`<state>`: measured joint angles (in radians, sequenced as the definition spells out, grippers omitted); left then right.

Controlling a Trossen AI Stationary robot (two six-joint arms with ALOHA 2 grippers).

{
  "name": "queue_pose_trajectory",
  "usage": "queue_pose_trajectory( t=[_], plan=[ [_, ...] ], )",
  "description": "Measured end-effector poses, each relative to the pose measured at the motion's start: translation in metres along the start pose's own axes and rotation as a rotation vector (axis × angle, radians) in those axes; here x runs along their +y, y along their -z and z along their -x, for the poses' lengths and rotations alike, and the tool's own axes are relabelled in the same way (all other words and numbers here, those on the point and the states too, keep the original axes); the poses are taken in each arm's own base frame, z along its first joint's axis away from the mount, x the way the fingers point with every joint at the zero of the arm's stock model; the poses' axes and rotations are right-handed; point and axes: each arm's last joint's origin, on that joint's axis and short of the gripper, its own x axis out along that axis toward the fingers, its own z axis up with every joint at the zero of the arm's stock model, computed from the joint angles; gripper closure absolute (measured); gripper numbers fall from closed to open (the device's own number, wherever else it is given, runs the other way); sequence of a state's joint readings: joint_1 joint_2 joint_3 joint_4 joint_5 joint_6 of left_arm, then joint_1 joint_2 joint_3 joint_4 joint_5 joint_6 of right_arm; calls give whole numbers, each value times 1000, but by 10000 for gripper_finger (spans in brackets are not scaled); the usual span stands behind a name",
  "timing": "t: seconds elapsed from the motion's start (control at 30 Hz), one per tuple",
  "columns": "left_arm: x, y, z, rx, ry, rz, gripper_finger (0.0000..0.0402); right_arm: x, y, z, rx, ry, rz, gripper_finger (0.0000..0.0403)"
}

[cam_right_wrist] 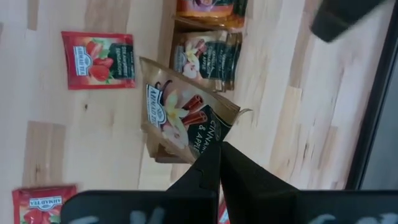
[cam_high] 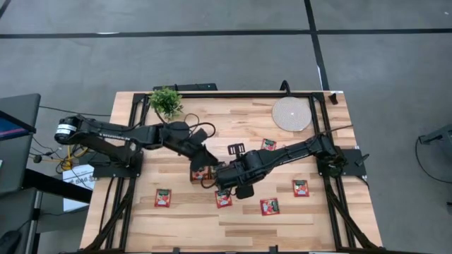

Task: Pick & Place Tea
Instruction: Put the brown tea bag into the middle section of the wooden organizer

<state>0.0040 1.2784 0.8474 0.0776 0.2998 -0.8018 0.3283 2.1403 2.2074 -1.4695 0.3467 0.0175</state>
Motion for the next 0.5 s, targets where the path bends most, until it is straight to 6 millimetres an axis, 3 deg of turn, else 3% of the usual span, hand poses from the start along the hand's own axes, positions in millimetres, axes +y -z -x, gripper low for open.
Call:
queue_pose_trajectory(
  t=[0.5],
  plan=[
    [12, 7, -36, 50, 76, 72, 264, -14, -2, -5, -7, 2, -47, 403]
  ],
)
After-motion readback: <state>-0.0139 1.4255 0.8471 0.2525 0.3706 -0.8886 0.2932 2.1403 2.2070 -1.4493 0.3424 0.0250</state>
